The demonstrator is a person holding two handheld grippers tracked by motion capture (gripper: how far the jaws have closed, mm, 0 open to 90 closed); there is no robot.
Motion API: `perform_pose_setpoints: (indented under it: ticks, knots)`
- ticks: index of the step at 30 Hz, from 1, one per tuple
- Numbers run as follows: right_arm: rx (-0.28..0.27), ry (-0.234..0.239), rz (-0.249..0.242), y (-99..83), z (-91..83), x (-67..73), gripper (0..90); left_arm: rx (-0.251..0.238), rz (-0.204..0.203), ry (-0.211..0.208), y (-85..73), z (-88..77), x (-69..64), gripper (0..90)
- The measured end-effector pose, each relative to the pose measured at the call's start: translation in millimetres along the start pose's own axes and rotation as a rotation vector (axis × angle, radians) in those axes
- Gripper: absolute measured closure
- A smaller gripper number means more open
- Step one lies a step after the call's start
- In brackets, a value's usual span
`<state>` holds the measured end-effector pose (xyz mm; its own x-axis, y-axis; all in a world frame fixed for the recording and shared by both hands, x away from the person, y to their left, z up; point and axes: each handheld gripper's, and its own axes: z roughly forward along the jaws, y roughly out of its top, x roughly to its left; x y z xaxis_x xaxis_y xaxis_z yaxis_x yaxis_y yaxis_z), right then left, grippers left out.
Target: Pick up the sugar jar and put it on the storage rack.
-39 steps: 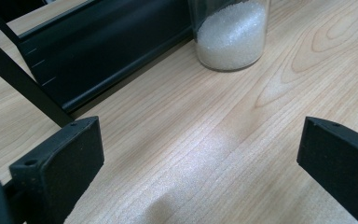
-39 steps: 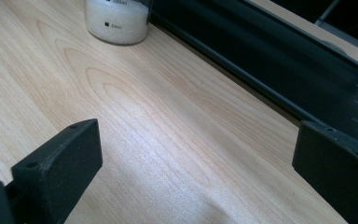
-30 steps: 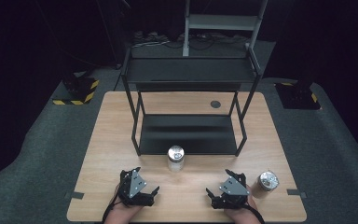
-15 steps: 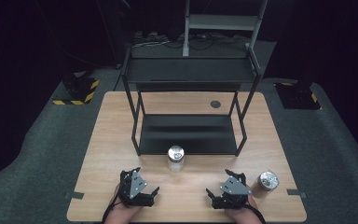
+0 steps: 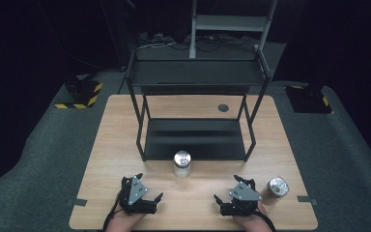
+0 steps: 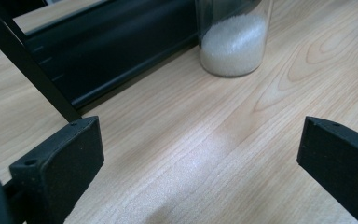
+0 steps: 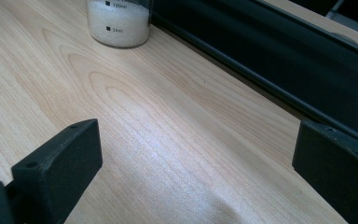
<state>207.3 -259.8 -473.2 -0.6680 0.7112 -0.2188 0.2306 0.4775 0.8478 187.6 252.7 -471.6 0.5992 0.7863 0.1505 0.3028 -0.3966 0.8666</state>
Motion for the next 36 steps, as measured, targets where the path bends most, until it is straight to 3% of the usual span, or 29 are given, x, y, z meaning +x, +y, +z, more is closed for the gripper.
perform_pose_setpoints:
  ticks: [7,19,24,36]
  knots:
    - [-0.001,0.002,0.001,-0.2,-0.1,-0.4,0.7,-0.045,-0.017,-0.012,0.8,-7.8,0.4,0.7]
    - [-0.004,0.002,0.006,-0.7,-0.4,-0.7,0.7,-0.118,0.002,-0.036,4.9,-17.9,-2.1,0.7]
    - [-0.009,-0.001,0.003,-1.7,-0.8,-0.3,0.7,-0.148,-0.016,-0.052,6.6,-19.2,-0.5,0.6]
    - [-0.009,0.001,0.001,-1.8,-1.0,-0.5,0.8,-0.178,0.007,-0.071,25.6,-15.1,-1.3,0.5]
